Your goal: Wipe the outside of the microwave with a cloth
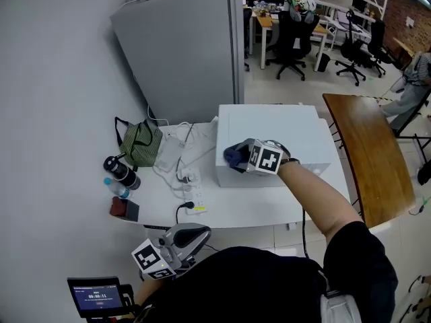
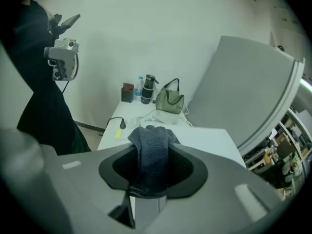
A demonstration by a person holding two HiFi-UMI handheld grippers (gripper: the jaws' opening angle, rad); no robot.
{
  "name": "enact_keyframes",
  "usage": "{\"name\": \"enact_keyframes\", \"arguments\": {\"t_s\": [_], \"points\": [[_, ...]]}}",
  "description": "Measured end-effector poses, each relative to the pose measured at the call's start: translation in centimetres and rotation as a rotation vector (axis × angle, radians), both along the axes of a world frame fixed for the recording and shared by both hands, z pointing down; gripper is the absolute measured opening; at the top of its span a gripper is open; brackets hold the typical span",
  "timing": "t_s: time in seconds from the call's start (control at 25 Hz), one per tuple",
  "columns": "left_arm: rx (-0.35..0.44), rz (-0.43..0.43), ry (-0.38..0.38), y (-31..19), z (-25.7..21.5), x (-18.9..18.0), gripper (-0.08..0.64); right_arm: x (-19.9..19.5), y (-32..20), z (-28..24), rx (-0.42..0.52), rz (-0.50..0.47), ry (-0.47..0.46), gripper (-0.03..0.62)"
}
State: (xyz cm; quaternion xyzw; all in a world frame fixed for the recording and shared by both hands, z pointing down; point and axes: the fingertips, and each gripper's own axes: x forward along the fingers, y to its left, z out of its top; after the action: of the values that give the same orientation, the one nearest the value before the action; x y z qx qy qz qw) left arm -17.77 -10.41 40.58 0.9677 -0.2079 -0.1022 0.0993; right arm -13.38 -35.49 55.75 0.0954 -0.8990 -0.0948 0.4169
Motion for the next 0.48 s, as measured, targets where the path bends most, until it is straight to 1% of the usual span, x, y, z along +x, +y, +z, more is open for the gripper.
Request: {"name": "enact_keyframes", "arguments": {"t_s": [0.08, 0.2, 0.28, 0.36, 0.44, 0.48], "points": [[0.011, 0.02, -0.002, 0.1, -0.3, 3.1, 0.003, 6.6, 0.3, 0.4, -0.006, 0.042, 0.012, 0.138], [0.021, 0.059, 0.01, 0.1, -0.8, 8.8, 0.003, 18.8, 0.8, 0.9, -0.013, 0.133, 0.038, 0.138], [0.019, 0.093, 0.026, 0.2, -0.9, 12.6, 0.003, 27.1, 1.3, 1.5, -0.015, 0.199, 0.074, 0.138], [0.006, 0.122, 0.038, 0.6, -1.0, 16.1, 0.003, 34.2, 2.1, 1.9, -0.007, 0.254, 0.117, 0.138], [-0.008, 0.142, 0.037, 1.2, -1.2, 19.1, 0.003, 39.1, 2.4, 2.0, 0.026, 0.299, 0.148, 0.138], [-0.012, 0.149, 0.028, 1.5, -1.2, 20.1, 0.003, 40.2, 2.4, 1.7, 0.046, 0.315, 0.139, 0.138]]}}
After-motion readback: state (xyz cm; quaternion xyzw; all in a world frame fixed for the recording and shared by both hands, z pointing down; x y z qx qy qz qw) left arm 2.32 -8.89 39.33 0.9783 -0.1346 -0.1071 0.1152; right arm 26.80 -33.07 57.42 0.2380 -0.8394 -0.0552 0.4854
